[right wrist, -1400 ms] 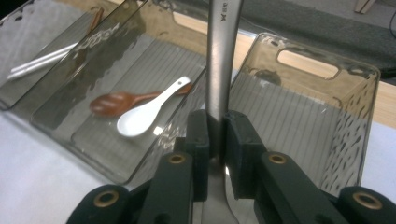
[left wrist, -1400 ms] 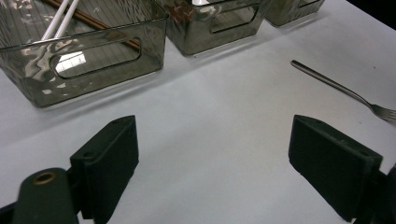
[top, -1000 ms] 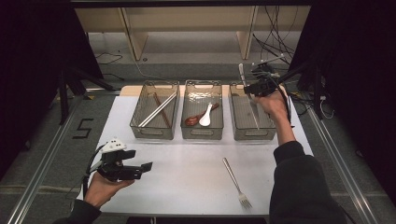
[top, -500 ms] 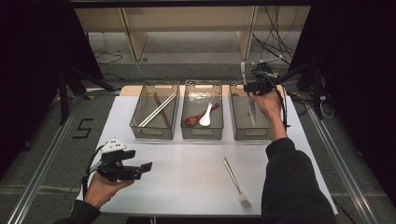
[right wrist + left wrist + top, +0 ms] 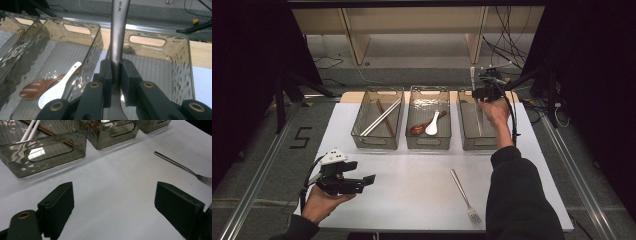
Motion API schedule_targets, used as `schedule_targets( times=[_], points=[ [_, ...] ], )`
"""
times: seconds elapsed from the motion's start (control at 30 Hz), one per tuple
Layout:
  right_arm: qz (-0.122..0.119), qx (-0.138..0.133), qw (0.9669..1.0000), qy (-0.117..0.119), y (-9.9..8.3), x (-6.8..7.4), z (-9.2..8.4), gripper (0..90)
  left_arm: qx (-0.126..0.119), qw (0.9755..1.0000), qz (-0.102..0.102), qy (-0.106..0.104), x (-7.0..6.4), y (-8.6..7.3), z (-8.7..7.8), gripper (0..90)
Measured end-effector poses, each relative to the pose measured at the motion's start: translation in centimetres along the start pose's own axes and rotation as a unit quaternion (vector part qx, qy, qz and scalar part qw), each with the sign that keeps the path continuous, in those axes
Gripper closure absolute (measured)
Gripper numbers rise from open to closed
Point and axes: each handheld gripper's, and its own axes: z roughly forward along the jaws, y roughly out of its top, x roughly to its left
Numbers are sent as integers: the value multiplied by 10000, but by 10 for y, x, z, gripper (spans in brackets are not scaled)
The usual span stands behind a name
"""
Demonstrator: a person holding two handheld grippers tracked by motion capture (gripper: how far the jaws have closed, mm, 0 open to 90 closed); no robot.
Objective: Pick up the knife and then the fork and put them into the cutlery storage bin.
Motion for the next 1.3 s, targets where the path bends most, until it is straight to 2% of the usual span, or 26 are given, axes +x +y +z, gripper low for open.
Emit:
schedule_targets(
  times=[0.5, 0.7, 0.8, 0.87, 1.03, 1.3],
  points=[
    [196, 34, 9998, -65, -5, 0, 13, 807, 4, 10000, 6, -8, 0, -1, -1, 154],
    [394, 138, 9991, -123, -13, -5, 22, 804, -4, 10000, -2, -11, 0, -1, -2, 154],
    [470, 273, 9984, -161, -17, -8, 24, 779, 3, 10000, -2, -8, 0, -1, -2, 154],
    [502, 206, 9985, -95, -18, -10, 21, 698, 9, 10000, 4, -6, 0, -1, -2, 154],
    [312, 205, 9993, -71, -15, -9, 11, 598, 12, 10000, 3, -6, 0, 0, -1, 154],
    [-102, 489, 9986, 196, -20, 2, -2, 424, 18, 10000, -11, 8, 0, -1, -1, 154]
  ],
)
